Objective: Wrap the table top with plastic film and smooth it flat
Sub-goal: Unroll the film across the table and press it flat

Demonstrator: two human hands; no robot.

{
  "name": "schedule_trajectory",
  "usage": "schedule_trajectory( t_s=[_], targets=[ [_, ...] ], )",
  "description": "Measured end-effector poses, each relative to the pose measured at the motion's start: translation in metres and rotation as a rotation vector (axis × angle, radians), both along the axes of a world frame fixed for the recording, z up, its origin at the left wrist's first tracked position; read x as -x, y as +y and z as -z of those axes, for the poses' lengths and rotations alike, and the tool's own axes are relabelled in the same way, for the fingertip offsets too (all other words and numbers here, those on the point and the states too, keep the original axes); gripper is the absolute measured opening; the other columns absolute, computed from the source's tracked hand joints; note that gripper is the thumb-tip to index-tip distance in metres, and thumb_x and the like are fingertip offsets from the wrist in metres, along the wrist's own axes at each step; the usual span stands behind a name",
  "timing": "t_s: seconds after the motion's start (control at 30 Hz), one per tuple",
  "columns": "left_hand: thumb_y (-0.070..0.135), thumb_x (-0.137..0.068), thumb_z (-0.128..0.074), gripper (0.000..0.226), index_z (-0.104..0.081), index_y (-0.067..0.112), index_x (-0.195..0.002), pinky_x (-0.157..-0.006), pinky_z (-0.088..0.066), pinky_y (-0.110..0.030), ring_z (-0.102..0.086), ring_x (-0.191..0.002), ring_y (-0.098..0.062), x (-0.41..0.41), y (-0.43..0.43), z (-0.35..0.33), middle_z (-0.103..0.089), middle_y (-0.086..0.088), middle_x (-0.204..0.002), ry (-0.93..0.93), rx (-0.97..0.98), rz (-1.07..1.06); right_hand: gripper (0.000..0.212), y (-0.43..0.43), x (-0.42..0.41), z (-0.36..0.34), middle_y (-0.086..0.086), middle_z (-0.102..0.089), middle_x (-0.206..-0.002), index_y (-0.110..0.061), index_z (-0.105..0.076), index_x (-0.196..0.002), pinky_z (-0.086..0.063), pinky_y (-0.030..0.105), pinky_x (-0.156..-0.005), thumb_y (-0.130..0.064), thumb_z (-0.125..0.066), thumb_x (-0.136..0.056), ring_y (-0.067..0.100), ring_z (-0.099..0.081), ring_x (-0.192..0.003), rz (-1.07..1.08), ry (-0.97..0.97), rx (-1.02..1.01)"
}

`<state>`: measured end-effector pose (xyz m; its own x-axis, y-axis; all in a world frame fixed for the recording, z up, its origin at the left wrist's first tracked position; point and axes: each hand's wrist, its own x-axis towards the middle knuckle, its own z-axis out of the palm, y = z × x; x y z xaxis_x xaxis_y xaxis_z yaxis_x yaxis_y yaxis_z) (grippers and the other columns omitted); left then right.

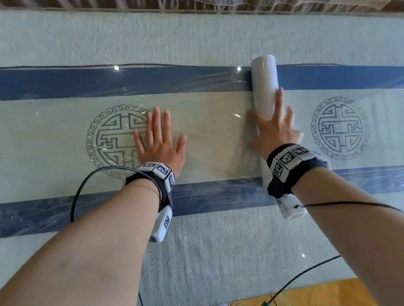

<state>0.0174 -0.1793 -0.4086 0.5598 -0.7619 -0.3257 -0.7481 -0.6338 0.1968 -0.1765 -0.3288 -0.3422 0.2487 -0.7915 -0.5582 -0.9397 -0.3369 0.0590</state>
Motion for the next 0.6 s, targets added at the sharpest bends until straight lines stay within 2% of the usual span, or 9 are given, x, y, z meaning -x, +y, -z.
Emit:
schedule_trajectory(
  t_s=[0.1, 0.3, 0.5, 0.6],
  targets=[
    [0.057, -0.096, -0.011, 0.068, 0.013, 0.027, -0.152, -0.117, 0.011, -0.048, 0.017, -0.147, -0.012, -0.011, -0.013, -0.009, 0.020, 0.006, -0.160, 0.003, 0.037, 0.018, 0.051, -0.012, 0.002, -0.006, 0.004, 0.021, -0.162, -0.051, -0.032, -0.131, -0.041, 0.070, -0.096, -0.035, -0.060, -0.092, 0.044, -0.006, -0.147, 0.078, -0.044, -0.005],
    [0.056, -0.096, -0.012, 0.067, 0.012, 0.027, -0.152, -0.118, 0.010, -0.048, 0.016, -0.147, -0.012, -0.028, -0.026, -0.002, 0.019, 0.005, -0.160, -0.003, 0.072, 0.042, 0.067, -0.022, 0.027, -0.010, 0.010, 0.009, -0.164, -0.053, -0.020, -0.143, -0.047, 0.065, -0.091, -0.050, -0.061, -0.090, 0.045, -0.012, -0.146, 0.043, -0.015, 0.145],
    [0.055, -0.097, -0.013, 0.067, 0.014, 0.027, -0.151, -0.118, 0.008, -0.049, 0.017, -0.147, -0.012, -0.027, -0.034, 0.022, 0.021, 0.006, -0.159, 0.056, 0.055, 0.074, 0.091, -0.027, 0.058, -0.002, 0.011, 0.010, -0.164, -0.057, -0.004, -0.149, -0.049, 0.062, -0.092, -0.051, -0.069, -0.085, 0.045, -0.016, -0.146, 0.174, 0.054, 0.154],
    [0.054, -0.098, -0.015, 0.067, 0.012, 0.026, -0.152, -0.118, 0.007, -0.050, 0.016, -0.147, -0.012, -0.040, -0.030, 0.026, 0.020, 0.005, -0.160, 0.040, 0.045, 0.064, 0.093, -0.026, 0.046, 0.006, 0.007, 0.020, -0.163, -0.054, -0.006, -0.150, -0.039, 0.068, -0.101, -0.043, -0.071, -0.085, 0.042, -0.003, -0.150, 0.177, 0.055, 0.131]
  ],
)
